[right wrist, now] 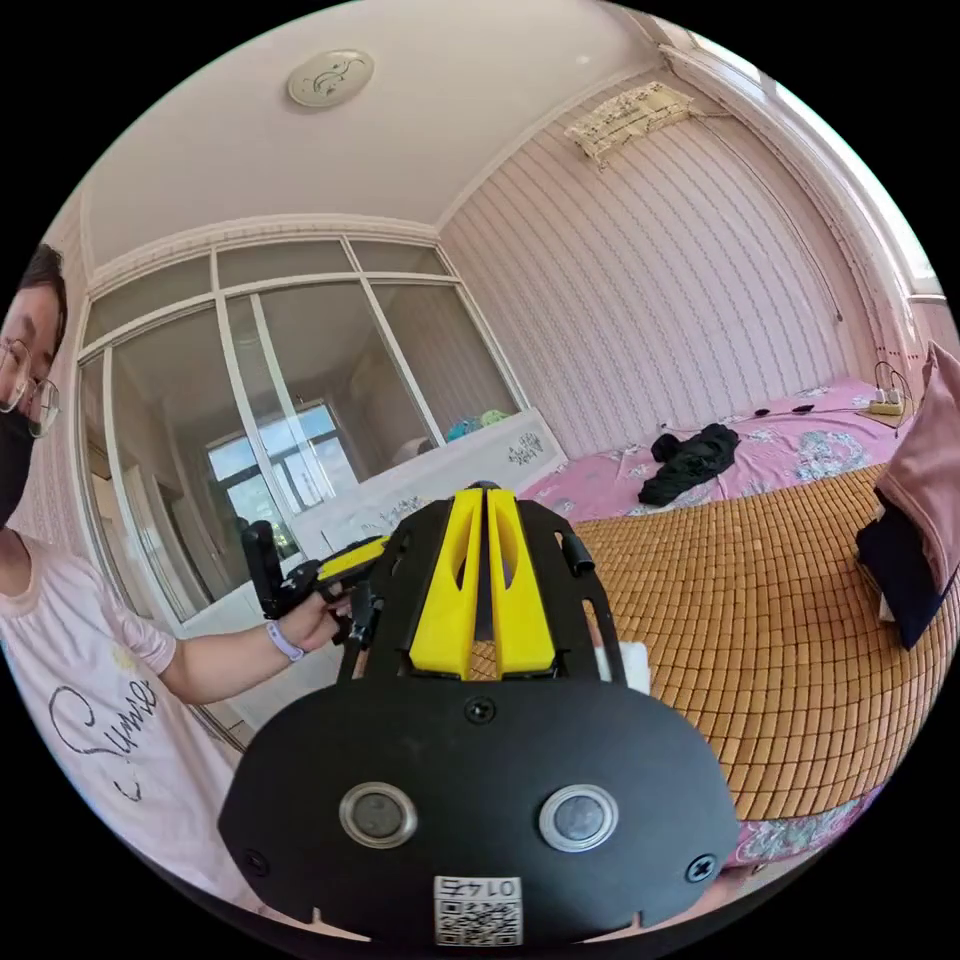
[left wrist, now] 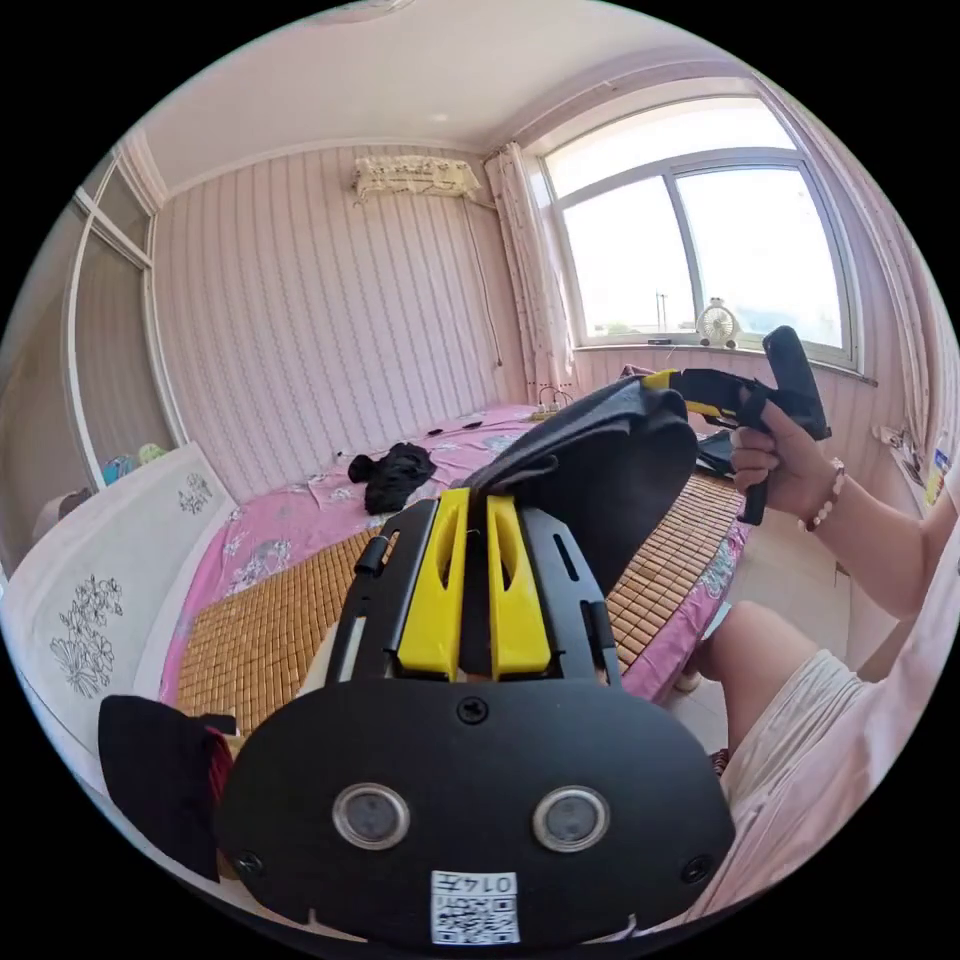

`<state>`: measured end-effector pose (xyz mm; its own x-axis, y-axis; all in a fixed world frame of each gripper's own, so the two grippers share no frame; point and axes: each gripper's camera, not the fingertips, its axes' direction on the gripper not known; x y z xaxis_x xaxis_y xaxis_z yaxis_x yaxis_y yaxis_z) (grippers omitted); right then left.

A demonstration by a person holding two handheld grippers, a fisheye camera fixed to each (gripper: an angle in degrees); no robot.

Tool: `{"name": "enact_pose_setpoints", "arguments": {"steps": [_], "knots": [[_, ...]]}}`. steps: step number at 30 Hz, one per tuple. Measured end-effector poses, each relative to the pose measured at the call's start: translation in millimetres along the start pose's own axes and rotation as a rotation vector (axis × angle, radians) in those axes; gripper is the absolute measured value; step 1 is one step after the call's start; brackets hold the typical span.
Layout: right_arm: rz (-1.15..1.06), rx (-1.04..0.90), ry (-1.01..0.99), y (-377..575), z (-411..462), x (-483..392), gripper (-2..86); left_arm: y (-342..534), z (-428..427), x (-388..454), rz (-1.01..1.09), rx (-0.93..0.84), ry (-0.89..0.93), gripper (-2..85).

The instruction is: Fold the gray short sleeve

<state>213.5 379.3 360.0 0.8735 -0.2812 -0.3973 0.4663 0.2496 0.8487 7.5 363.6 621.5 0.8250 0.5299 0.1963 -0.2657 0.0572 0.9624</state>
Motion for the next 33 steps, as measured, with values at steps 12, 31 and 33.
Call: {"name": "enact_pose_setpoints", "arguments": {"steps": [12, 31, 33], "knots": [[0.104, -0.611, 0.231, 84.1, 154.7, 10.2, 5.8, 153.2, 38.2, -74.3, -0.401, -0.489, 0.104, 4.3], [-0.094, -1.08, 0.413, 49.8, 438.0, 28.2, 8.1, 145.7, 140.8, -94.7, -0.456, -0.93, 0.21, 7.0], [-0.085, -1.124, 0.383, 46.0, 441.2, 40.0, 4.4, 144.0, 136.0, -97.5, -0.426, -0.917, 0.216, 6.4]]}}
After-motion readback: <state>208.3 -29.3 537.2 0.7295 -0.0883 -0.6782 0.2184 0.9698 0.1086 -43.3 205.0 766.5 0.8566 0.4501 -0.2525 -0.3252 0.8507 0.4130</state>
